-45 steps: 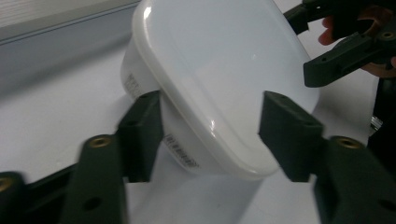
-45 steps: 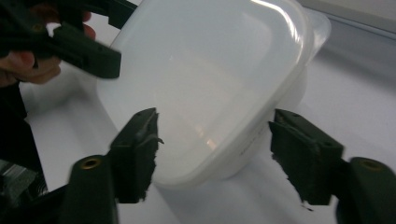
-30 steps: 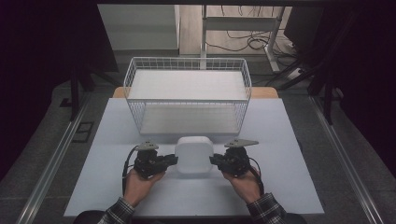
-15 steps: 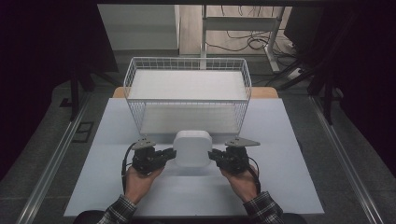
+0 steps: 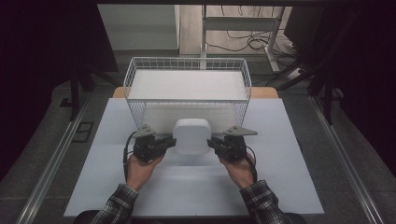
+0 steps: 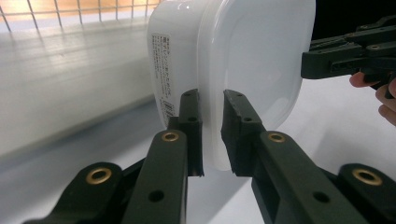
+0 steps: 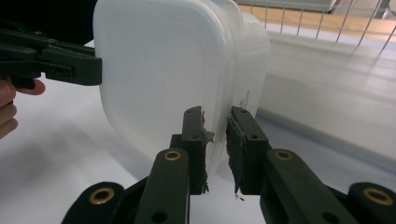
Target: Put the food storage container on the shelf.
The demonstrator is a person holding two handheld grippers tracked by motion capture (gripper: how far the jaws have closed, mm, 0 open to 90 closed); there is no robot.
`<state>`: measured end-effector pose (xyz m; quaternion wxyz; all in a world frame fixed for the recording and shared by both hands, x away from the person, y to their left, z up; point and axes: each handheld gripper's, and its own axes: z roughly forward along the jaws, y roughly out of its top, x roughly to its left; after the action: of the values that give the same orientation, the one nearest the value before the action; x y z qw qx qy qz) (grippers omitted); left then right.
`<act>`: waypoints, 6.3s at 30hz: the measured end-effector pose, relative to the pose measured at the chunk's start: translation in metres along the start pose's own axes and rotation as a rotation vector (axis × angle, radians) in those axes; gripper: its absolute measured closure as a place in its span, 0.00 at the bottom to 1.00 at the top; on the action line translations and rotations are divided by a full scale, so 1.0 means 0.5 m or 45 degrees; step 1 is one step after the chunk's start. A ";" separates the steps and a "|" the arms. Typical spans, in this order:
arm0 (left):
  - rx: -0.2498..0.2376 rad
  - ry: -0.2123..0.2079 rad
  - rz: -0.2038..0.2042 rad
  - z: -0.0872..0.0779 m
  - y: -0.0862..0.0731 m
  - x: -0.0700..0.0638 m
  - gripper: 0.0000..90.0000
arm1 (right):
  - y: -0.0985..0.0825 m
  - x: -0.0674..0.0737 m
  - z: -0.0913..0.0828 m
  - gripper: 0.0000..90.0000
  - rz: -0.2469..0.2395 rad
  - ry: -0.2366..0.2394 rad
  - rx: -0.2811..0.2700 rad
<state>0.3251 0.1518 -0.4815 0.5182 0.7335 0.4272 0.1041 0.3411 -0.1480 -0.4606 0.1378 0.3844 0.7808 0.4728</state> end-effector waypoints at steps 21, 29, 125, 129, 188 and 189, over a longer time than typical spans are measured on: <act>-0.049 0.080 -0.005 0.063 0.026 0.053 0.86 | 0.027 -0.043 0.076 0.84 -0.015 -0.096 -0.031; -0.037 0.081 -0.034 0.061 0.022 0.048 0.86 | 0.031 -0.044 0.077 0.84 -0.020 -0.097 -0.028; 0.091 0.083 0.208 -0.053 -0.134 -0.023 0.04 | -0.004 0.004 0.189 0.98 -0.158 0.108 0.100; 0.080 0.081 0.196 -0.055 -0.134 -0.018 0.04 | 0.003 0.000 0.200 0.98 -0.149 0.088 0.090; 0.039 0.051 0.176 -0.053 -0.135 -0.016 0.04 | 0.032 0.001 0.175 0.25 -0.179 0.075 0.127; 0.042 0.052 0.178 -0.052 -0.135 -0.016 0.04 | 0.031 0.003 0.171 0.23 -0.186 0.075 0.123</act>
<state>0.2696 0.1701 -0.5250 0.4887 0.7679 0.3869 0.1477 0.3970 -0.0890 -0.4912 0.1302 0.3187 0.8323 0.4344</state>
